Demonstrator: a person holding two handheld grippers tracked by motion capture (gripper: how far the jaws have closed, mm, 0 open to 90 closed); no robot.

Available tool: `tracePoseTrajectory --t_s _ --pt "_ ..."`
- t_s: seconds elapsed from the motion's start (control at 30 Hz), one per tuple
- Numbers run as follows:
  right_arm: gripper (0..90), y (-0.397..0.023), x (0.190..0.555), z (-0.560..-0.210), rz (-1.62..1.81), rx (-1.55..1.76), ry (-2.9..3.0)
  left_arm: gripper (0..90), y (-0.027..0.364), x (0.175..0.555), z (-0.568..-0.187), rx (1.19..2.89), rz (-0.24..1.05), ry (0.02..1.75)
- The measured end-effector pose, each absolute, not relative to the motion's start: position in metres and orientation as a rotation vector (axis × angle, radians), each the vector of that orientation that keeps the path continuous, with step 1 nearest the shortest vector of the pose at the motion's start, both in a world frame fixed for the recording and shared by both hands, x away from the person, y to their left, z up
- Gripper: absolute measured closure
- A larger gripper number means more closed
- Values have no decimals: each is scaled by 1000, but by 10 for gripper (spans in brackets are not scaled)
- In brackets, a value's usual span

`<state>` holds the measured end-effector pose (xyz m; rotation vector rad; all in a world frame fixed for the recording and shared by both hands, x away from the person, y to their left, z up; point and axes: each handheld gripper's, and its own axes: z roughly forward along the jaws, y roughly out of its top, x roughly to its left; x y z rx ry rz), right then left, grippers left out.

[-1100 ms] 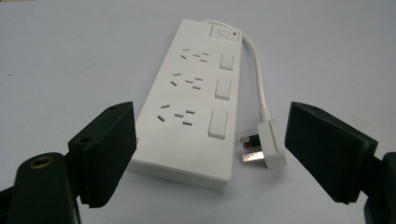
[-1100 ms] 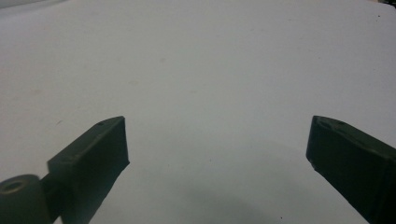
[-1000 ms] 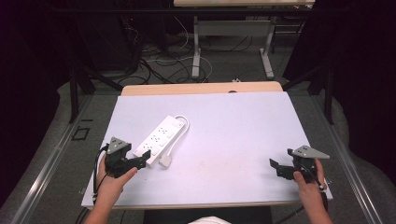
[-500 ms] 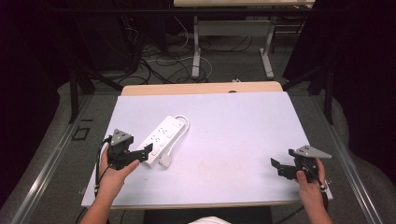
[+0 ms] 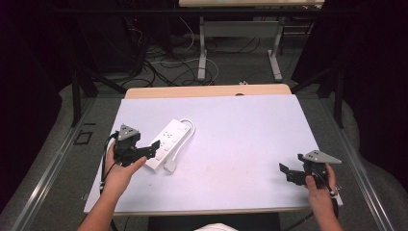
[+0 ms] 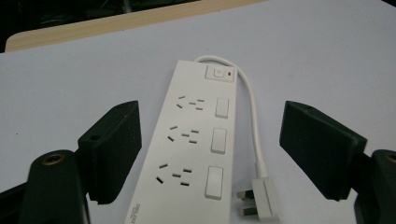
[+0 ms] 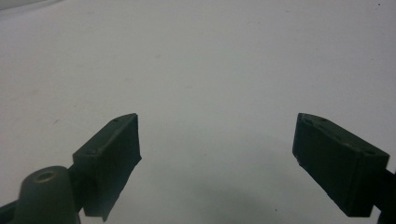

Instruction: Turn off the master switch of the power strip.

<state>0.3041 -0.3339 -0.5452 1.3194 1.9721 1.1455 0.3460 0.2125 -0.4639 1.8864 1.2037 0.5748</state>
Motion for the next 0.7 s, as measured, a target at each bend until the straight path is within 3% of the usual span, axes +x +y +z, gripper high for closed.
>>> tracePoseTrajectory --t_s 0.7 --pt "144 -337 304 -545 1135 1316 1980 215 199 366 -449 1878 531 1188"
